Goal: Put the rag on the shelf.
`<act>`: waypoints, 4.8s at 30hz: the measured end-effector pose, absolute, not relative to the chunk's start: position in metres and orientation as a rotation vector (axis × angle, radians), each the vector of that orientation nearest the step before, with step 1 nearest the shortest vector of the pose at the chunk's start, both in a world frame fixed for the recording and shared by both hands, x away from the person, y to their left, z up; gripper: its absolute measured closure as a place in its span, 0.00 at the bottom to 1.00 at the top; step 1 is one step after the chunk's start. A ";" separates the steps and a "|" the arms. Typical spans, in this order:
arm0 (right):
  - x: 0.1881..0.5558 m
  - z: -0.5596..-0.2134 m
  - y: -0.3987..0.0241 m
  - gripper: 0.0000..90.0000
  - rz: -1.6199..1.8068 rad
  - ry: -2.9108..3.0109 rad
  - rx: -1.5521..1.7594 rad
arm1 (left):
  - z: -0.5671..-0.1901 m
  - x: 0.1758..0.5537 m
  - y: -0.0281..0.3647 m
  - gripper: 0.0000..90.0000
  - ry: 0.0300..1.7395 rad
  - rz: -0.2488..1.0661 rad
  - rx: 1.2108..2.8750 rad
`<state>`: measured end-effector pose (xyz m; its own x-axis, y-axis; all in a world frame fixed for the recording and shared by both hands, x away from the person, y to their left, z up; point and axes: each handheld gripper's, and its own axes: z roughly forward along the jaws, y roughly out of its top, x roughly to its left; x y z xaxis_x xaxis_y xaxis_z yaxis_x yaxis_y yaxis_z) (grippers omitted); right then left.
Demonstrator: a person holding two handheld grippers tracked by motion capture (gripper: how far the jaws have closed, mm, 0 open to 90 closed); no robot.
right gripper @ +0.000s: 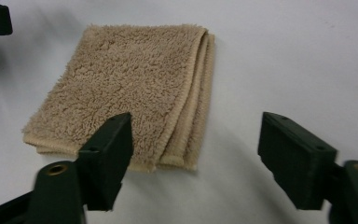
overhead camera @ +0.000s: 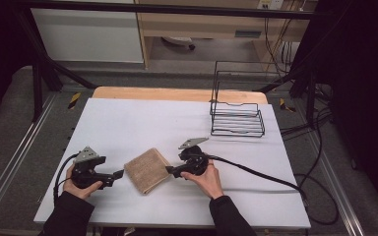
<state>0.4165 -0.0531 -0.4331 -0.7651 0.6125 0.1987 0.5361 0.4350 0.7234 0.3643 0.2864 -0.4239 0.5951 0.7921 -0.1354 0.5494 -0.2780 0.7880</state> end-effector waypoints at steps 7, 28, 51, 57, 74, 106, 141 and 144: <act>0.422 -0.443 -0.041 0.52 1.208 2.635 1.049 | -0.425 0.365 0.288 0.08 1.071 0.361 1.964; 0.414 -0.445 -0.038 0.90 1.230 2.718 1.148 | -0.425 0.365 0.289 0.09 1.078 0.369 1.960; 0.363 -0.426 -0.108 0.91 1.157 2.520 1.339 | -0.426 0.363 0.281 0.10 1.057 0.376 1.980; 0.349 -0.433 -0.124 0.91 1.168 2.484 1.378 | -0.425 0.361 0.279 0.09 1.049 0.385 1.988; 0.372 -0.430 -0.142 0.49 1.252 2.397 1.226 | -0.426 0.361 0.272 0.10 1.032 0.378 2.001; 0.427 -0.446 -0.116 0.92 1.163 2.532 1.270 | -0.424 0.384 0.206 0.18 1.027 0.305 2.007; 0.421 -0.448 -0.121 0.83 1.131 2.466 1.215 | -0.451 0.406 0.133 0.82 1.114 0.124 2.046; 0.422 -0.449 -0.121 0.83 1.137 2.477 1.225 | -0.451 0.406 0.133 0.84 1.120 0.115 2.042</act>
<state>0.4223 -0.1205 -0.4495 -0.6544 0.7336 0.1835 0.6173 0.3782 0.6898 0.4061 0.1333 -0.4514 0.6063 0.7464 -0.2746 0.6747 -0.2999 0.6744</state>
